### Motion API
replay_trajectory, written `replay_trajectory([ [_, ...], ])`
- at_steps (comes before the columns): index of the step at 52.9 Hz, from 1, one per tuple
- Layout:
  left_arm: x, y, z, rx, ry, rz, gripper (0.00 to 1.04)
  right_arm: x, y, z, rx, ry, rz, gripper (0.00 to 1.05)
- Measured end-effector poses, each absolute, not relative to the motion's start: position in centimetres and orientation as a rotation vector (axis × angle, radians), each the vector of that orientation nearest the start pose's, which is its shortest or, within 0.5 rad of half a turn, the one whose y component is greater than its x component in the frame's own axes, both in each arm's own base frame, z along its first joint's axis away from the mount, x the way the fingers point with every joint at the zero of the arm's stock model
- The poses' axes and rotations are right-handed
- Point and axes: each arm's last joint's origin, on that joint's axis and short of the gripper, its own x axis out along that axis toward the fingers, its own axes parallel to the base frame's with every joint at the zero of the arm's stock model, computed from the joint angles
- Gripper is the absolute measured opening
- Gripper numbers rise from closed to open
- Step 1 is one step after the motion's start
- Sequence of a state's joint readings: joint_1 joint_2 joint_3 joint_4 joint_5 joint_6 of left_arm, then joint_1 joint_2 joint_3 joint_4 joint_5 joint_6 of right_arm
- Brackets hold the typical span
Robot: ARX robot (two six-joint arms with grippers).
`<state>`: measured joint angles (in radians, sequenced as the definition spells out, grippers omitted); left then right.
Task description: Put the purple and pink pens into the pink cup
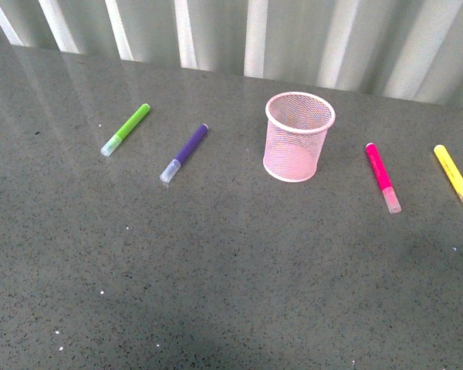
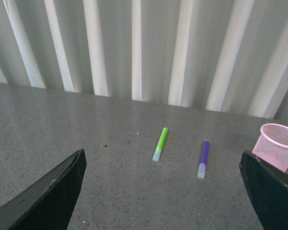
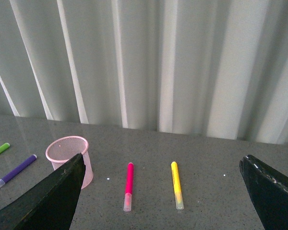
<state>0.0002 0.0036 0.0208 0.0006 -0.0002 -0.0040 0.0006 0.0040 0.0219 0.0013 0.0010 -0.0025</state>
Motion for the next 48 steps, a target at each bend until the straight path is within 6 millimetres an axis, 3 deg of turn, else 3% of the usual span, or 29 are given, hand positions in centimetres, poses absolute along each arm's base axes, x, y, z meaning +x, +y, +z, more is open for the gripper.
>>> replay_trajectory([
  [48,9.66,0.0,17.04,-0.004,-0.018,0.0,0.98,9.66,0.0,17.08,-0.002,-0.02,0.0,0.98],
])
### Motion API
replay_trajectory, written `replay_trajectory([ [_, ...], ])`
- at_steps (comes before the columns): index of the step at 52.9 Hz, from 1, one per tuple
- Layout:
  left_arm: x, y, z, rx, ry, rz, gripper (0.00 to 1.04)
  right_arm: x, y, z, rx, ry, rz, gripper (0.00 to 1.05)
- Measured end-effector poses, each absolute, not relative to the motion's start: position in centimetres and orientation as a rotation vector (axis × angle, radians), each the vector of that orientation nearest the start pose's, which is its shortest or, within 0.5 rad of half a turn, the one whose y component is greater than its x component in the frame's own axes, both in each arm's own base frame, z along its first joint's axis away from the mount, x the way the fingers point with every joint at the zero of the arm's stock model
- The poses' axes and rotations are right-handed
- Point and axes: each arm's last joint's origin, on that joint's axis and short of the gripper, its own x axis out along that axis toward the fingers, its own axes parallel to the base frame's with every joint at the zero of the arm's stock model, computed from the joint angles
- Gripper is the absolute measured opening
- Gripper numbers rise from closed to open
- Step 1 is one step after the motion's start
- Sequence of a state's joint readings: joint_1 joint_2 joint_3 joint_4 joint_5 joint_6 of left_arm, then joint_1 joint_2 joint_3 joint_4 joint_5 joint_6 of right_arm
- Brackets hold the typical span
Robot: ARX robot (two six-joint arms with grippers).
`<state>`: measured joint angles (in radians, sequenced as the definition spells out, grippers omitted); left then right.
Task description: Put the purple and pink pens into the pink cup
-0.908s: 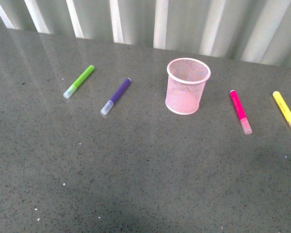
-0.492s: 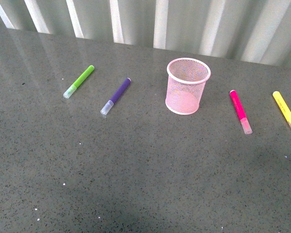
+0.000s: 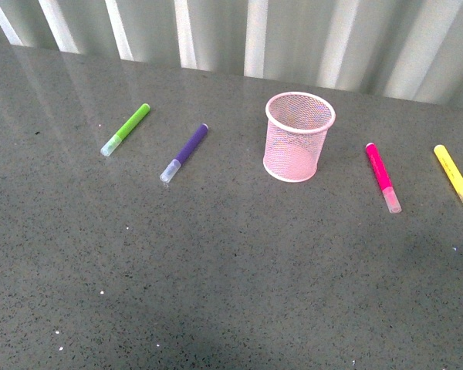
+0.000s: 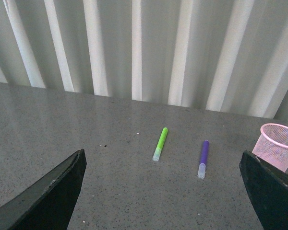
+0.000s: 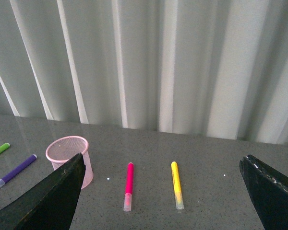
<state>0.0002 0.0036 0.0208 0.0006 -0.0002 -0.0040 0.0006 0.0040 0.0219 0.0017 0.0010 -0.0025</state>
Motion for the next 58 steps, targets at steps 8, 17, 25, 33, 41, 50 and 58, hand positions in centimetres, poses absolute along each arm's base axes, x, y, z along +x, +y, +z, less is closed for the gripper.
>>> replay_trajectory([
  [8,9.66,0.0,17.04,-0.004,-0.018,0.0,0.98,9.66,0.0,17.08,-0.002,-0.02,0.0,0.98],
  [17,9.66,0.0,17.04,-0.004,-0.018,0.0,0.98,9.66,0.0,17.08,-0.002,-0.02,0.0,0.98],
  [25,9.66,0.0,17.04,-0.004,-0.018,0.0,0.98,9.66,0.0,17.08,-0.002,-0.02,0.0,0.98],
  [33,9.66,0.0,17.04,-0.004,-0.018,0.0,0.98,9.66,0.0,17.08,-0.002,-0.02,0.0,0.98],
  [41,9.66,0.0,17.04,-0.004,-0.018,0.0,0.98,9.66,0.0,17.08,-0.002,-0.019,0.0,0.98],
  [50,9.66,0.0,17.04,-0.004,-0.018,0.0,0.98,9.66,0.0,17.08,-0.002,-0.02,0.0,0.98],
  [58,9.81,-0.11,16.86,-0.021,0.014,-0.061,0.98,9.66,0.0,17.08,-0.002,-0.019,-0.001,0.98],
])
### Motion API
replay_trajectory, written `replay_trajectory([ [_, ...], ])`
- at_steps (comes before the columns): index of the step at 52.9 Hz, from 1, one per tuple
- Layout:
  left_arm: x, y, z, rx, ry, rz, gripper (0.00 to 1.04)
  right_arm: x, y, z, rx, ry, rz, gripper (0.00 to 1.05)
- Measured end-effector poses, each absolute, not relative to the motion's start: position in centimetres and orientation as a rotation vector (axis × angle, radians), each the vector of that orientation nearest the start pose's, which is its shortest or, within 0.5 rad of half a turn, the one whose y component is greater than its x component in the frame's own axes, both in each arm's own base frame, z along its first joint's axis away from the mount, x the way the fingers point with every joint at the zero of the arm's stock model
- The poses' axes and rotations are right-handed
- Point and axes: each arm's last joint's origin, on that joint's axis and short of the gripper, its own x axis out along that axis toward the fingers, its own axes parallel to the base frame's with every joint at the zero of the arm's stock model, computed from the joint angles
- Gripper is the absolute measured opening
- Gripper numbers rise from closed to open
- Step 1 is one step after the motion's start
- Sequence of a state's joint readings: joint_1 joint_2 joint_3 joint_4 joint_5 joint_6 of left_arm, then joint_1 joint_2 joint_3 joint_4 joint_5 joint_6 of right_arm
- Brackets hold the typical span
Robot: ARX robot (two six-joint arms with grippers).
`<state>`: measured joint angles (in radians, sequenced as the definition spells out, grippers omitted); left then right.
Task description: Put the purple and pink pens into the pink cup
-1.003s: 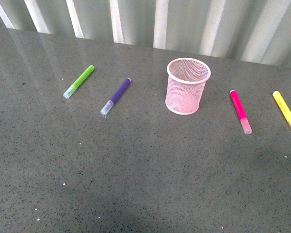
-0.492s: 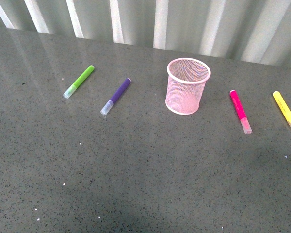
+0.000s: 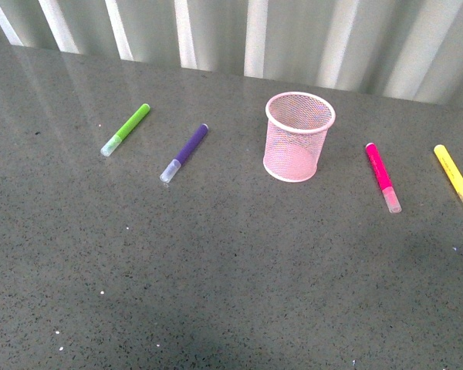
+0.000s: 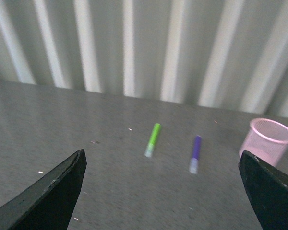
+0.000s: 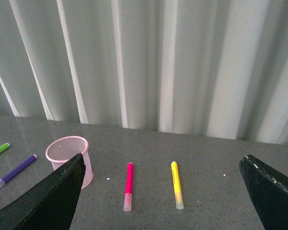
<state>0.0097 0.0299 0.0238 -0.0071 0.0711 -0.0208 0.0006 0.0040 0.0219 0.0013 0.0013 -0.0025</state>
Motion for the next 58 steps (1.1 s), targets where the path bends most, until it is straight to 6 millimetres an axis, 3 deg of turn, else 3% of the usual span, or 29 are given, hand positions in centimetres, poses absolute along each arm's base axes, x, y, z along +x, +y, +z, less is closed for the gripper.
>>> replay_trajectory([
  [4,10.9,-0.7,17.1,-0.023,0.036,-0.147,0.98,9.7,0.0,17.1,-0.002,-0.02,0.001,0.98],
  [13,14.6,-2.5,21.1,0.023,-0.07,-0.253,0.98,9.7,0.0,17.1,-0.002,-0.019,0.0,0.98],
  [17,17.2,-3.1,23.1,0.039,-0.112,-0.281,0.98,9.7,0.0,17.1,-0.002,-0.02,0.0,0.98],
  [23,23.0,-4.1,24.6,0.038,-0.023,-0.32,0.98,9.7,0.0,17.1,-0.002,-0.019,0.0,0.98],
  [41,40.5,-7.0,23.1,0.106,0.37,-0.287,0.98,9.7,0.0,17.1,-0.002,-0.019,0.0,0.98],
  [50,45.3,-7.6,21.5,0.12,0.565,-0.268,0.98,9.7,0.0,17.1,-0.002,-0.019,0.0,0.98],
  [58,47.7,-7.7,19.9,0.095,0.731,-0.222,0.98,9.7,0.0,17.1,-0.002,-0.019,0.0,0.98],
])
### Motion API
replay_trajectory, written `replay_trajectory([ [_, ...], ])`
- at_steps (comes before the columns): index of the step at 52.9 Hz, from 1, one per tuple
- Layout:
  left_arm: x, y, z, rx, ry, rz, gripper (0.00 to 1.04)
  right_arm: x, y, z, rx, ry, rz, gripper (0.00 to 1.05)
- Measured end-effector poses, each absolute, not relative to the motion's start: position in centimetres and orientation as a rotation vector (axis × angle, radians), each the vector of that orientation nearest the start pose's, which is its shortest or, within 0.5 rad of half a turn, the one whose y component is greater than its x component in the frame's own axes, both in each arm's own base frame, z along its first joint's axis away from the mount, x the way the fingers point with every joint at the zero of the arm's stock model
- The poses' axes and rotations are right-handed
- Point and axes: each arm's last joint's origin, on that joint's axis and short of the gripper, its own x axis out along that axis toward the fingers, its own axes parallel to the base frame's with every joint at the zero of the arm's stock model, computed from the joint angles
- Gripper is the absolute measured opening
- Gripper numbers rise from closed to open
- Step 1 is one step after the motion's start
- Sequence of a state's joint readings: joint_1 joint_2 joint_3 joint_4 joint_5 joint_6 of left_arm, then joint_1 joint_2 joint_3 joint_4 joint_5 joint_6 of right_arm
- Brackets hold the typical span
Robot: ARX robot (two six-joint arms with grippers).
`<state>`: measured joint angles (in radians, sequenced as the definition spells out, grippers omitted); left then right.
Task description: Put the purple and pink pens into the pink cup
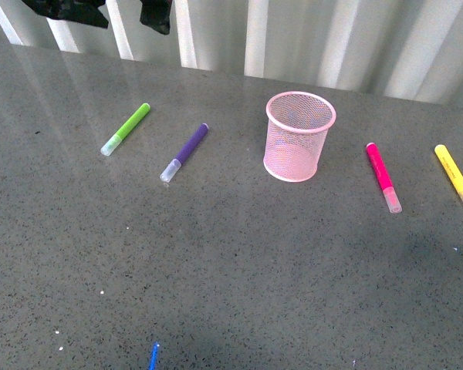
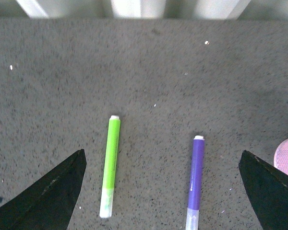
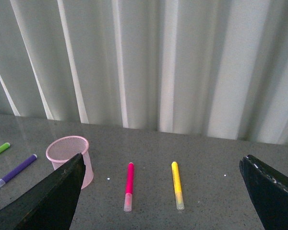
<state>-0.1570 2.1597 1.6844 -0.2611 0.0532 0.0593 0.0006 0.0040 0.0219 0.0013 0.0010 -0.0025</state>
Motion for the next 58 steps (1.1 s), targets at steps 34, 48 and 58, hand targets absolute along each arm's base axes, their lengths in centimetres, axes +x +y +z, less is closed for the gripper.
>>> replay_trajectory([
  [34,48.9,-12.6,15.3,0.07,0.939,-0.333,0.98,9.7,0.0,17.1,-0.002,-0.019,0.0,0.98],
  [48,48.3,-12.9,12.4,0.153,0.991,-0.399,0.98,9.7,0.0,17.1,-0.002,-0.019,0.0,0.98],
  [58,48.3,-13.0,10.7,0.184,1.003,-0.417,0.98,9.7,0.0,17.1,-0.002,-0.019,0.0,0.98],
])
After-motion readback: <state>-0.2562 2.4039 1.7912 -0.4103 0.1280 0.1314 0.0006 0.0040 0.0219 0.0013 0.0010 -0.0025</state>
